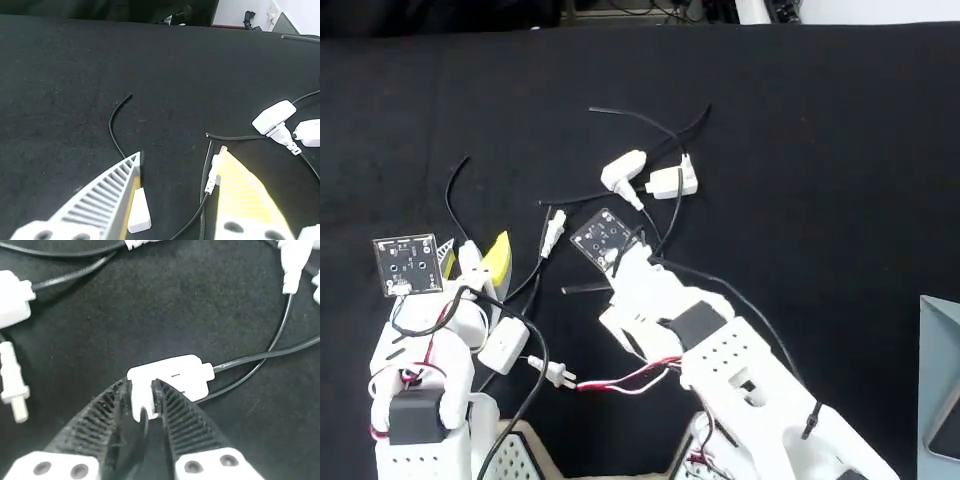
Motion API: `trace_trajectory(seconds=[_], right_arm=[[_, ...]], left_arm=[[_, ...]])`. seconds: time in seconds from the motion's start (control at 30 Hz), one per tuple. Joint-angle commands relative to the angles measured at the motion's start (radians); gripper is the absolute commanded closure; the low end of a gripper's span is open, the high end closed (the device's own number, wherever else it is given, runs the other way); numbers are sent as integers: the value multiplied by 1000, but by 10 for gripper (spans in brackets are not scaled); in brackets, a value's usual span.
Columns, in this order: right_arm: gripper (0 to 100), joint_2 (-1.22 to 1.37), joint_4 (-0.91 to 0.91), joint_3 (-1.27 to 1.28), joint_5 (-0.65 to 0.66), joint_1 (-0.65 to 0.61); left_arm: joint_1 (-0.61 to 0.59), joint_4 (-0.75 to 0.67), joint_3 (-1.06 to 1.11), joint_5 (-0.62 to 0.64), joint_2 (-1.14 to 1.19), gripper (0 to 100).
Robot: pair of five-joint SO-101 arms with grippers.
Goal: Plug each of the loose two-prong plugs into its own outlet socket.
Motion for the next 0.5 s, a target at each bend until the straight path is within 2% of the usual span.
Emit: trace_trajectory(seconds=[0.0,0.47], right_arm=[[983,2,72,-76,9,41],[986,-4,71,-104,11,61]], left_arm=[[-7,-28,-13,-2,-5,755],[-7,-28,-13,-2,-5,755]])
